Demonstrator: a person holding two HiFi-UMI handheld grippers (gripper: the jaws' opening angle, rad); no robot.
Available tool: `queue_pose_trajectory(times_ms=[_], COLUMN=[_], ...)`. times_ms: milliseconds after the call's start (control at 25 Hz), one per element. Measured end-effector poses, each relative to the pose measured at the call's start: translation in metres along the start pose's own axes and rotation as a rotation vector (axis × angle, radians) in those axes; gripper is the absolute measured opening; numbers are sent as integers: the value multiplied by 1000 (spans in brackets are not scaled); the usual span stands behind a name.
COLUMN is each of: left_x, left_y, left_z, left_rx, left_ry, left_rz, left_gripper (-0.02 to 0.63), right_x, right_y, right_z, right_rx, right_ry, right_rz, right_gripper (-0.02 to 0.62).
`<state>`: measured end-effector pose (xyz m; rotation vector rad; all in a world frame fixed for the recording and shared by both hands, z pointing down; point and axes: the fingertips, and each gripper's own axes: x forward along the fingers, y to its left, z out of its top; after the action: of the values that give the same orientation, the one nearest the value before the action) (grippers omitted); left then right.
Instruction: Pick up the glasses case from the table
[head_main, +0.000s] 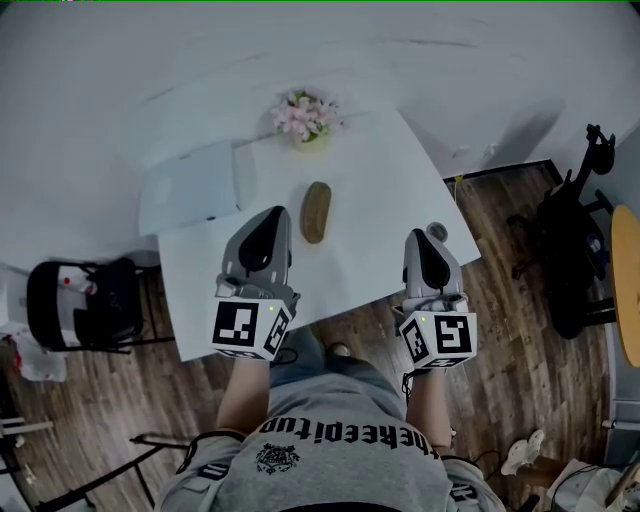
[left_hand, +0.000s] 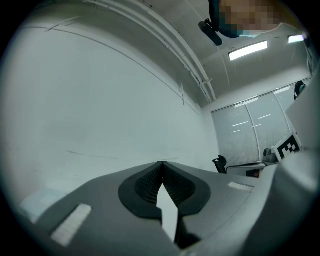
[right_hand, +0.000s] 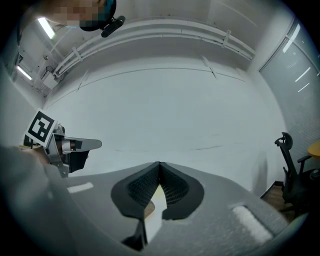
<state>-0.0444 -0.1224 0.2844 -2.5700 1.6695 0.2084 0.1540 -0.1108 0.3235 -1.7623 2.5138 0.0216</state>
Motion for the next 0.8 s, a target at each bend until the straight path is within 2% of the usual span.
queue_pose_trajectory(times_ms=[800], left_x=[62], left_y=[26], left_z=[-65], left_rx=[-54], left_ry=[206], left_rz=[11], left_gripper=[18], right_x=[63], right_y=[-17], right_z=[-38], right_rx=[14], right_ry=[111], right_rz=[11], right_gripper=[3])
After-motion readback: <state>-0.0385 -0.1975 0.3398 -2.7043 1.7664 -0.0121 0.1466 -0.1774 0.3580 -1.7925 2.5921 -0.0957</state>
